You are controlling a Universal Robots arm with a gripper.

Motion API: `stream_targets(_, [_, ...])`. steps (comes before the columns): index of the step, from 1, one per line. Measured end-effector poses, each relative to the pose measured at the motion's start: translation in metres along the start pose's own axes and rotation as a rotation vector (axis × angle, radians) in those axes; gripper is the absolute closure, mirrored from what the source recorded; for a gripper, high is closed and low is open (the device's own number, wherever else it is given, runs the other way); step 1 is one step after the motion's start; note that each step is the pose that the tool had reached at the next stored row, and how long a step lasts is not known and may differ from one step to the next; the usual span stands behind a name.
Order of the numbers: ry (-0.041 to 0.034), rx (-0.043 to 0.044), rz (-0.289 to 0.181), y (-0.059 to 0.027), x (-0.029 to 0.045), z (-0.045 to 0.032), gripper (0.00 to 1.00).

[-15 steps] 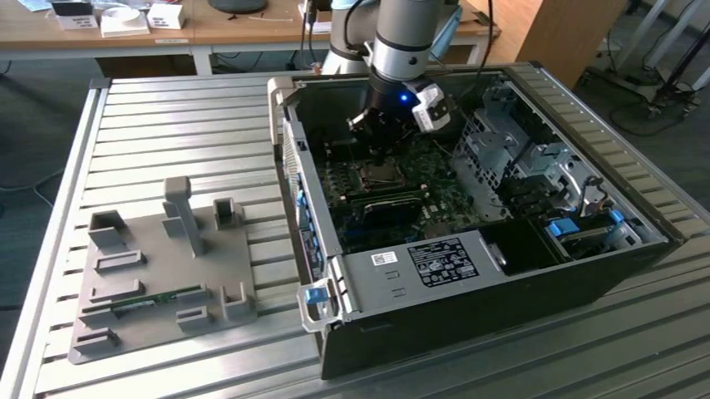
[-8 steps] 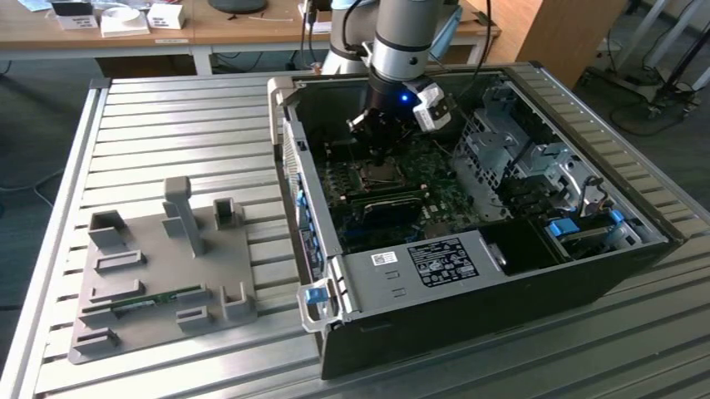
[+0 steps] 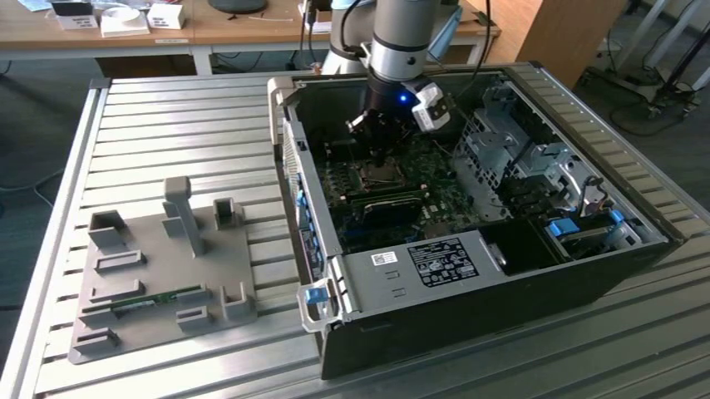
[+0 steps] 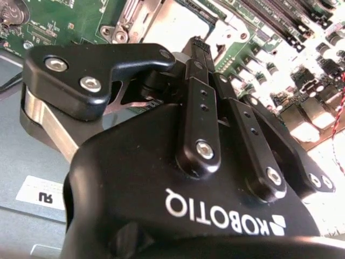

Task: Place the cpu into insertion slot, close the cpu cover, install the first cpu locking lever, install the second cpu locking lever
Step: 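Close the cpu cover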

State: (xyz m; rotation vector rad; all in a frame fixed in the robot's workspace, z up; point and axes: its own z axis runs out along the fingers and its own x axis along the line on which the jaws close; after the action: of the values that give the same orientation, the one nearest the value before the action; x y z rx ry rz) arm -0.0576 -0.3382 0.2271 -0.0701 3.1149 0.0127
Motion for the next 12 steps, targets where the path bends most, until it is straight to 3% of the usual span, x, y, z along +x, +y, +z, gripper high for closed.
stream_targets(7, [-0.0025,0.0000,0.004,0.0003,0.0054,0.0025,0.89])
stream_targets(12, [-0.0025,0.0002,0.005,0.0003,0.0073,0.0082,0.89])
